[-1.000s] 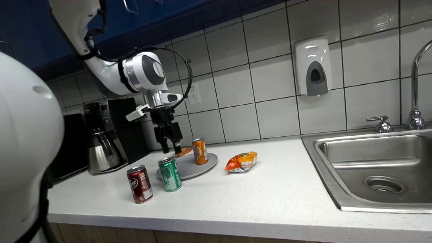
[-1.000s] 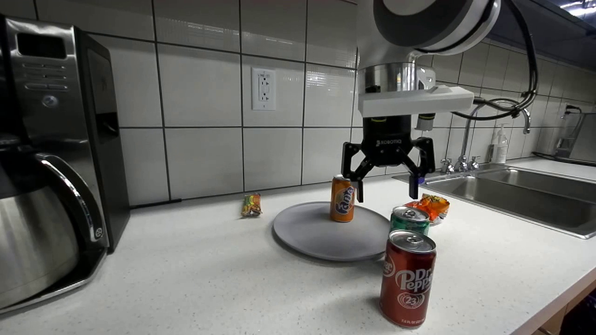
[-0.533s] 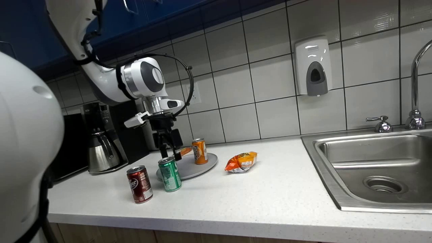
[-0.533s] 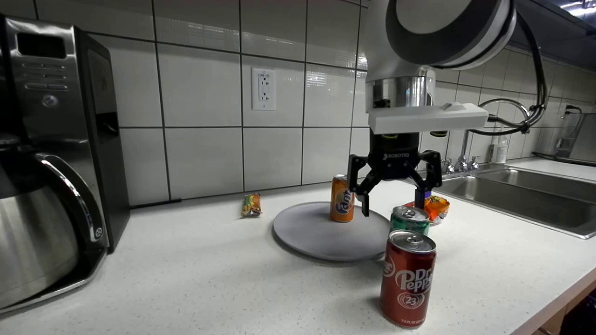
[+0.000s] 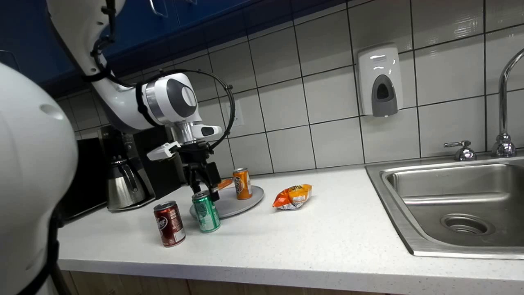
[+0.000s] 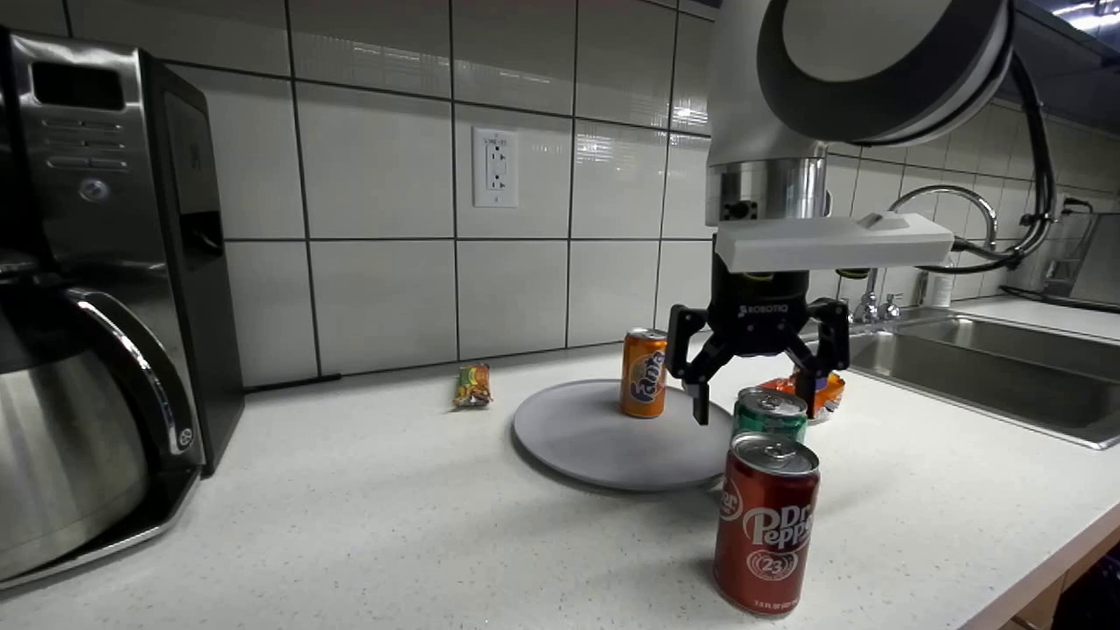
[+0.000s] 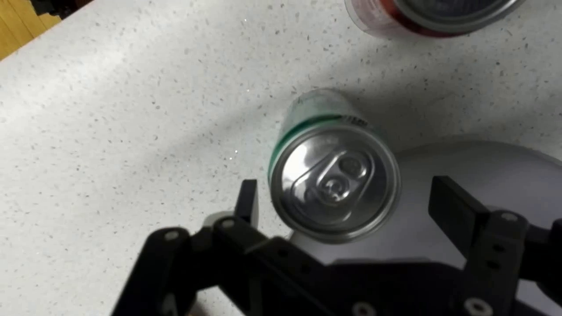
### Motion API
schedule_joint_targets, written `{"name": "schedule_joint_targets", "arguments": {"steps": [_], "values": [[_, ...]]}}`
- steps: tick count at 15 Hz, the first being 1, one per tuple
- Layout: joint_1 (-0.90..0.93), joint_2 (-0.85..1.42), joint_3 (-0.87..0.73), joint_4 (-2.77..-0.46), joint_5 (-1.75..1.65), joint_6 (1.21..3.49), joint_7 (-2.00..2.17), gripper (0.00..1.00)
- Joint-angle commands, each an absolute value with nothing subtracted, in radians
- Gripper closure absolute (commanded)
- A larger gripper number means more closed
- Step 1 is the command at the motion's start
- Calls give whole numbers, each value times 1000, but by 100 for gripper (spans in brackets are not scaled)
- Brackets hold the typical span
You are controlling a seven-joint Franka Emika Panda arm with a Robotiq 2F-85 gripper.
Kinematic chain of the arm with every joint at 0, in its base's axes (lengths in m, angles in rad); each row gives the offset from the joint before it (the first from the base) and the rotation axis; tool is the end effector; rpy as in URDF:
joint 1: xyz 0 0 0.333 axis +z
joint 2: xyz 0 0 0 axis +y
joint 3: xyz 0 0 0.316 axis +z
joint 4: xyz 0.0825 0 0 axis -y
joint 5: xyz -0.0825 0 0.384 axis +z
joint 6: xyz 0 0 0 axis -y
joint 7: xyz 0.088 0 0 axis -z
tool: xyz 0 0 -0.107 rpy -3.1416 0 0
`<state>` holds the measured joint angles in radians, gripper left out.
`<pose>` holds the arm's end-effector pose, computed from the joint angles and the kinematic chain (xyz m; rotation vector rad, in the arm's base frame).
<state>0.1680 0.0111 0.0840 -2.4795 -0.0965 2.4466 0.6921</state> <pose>0.4528 0.1165 0.2818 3.0180 -0.5563 -0.0187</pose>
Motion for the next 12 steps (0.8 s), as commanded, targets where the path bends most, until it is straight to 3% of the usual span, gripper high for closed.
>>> {"name": "schedule_joint_targets", "arguments": {"steps": [1,6,7,8,12], "values": [[153,-49,100,-2545,-80,2484,664,0],[150,-58,101,-2571,-74,2509,660,0],[150,-58,101,-2573,-73,2513,659,25],[150,-59,101,-2576,-72,2517,658,26],[149,-58,100,-2578,-72,2516,658,58]]}}
